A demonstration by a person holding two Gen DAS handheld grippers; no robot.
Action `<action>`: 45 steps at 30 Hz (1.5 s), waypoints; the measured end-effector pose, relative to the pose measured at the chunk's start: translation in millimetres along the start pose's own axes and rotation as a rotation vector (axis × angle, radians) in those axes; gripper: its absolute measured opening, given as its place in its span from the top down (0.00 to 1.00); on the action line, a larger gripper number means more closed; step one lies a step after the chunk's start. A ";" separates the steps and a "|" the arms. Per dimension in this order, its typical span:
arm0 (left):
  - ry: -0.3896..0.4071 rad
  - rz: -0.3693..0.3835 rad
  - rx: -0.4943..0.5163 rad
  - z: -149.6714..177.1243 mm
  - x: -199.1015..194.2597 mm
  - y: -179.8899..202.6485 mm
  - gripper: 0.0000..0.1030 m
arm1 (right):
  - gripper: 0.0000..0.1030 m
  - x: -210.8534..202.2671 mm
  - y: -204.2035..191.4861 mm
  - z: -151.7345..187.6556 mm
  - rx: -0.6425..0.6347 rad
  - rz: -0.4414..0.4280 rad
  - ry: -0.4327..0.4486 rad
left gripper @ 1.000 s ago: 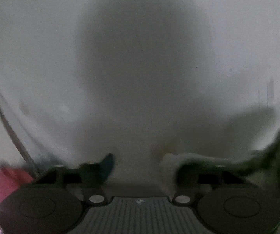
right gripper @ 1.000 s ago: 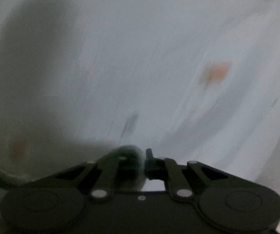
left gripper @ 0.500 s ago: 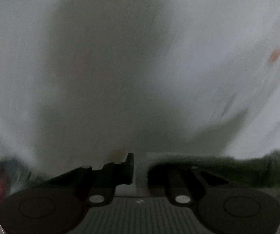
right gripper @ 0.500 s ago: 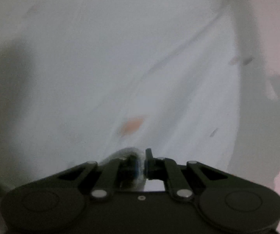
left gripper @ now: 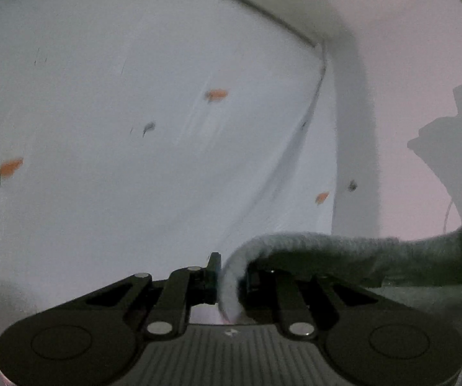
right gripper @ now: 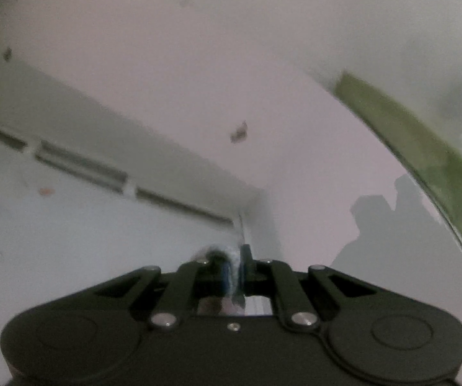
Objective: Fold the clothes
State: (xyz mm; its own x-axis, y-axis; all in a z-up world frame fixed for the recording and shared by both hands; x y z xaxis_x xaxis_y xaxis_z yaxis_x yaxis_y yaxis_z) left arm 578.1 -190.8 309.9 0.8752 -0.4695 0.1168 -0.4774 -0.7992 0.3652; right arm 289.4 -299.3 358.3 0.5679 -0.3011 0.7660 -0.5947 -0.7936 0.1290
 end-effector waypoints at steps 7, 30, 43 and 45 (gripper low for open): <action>0.027 0.151 -0.078 -36.6 -17.2 46.8 0.83 | 0.93 -38.2 13.1 -111.1 -0.029 -0.025 0.155; -0.679 -0.266 -0.024 155.0 54.5 -210.5 0.28 | 0.75 -73.9 -206.2 111.5 0.189 -0.595 -0.774; -0.892 -0.870 -0.307 332.7 -227.7 -458.4 0.28 | 0.45 -327.6 -264.9 337.5 0.242 -1.125 -1.541; -0.943 -0.851 -0.352 362.7 -247.8 -436.1 0.28 | 0.45 -324.3 -233.2 357.4 0.111 -1.070 -1.537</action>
State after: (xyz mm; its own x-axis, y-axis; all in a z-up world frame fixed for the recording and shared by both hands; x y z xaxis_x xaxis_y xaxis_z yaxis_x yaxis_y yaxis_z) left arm 541.1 137.9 -213.3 0.4310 -0.0658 -0.8999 0.3631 -0.9004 0.2398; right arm 447.3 -205.5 -145.2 0.6124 0.1810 -0.7696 0.3108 -0.9502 0.0238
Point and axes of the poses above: each gripper's, at about its wrist camera, not at the fingertips, and x roughly the way its jaws point, y to its right, z to its underside, the point moved 8 cm from there along x, roughly the way its jaws point, and after that the axes turned 14 degrees about -x, right-handed, at the moved point
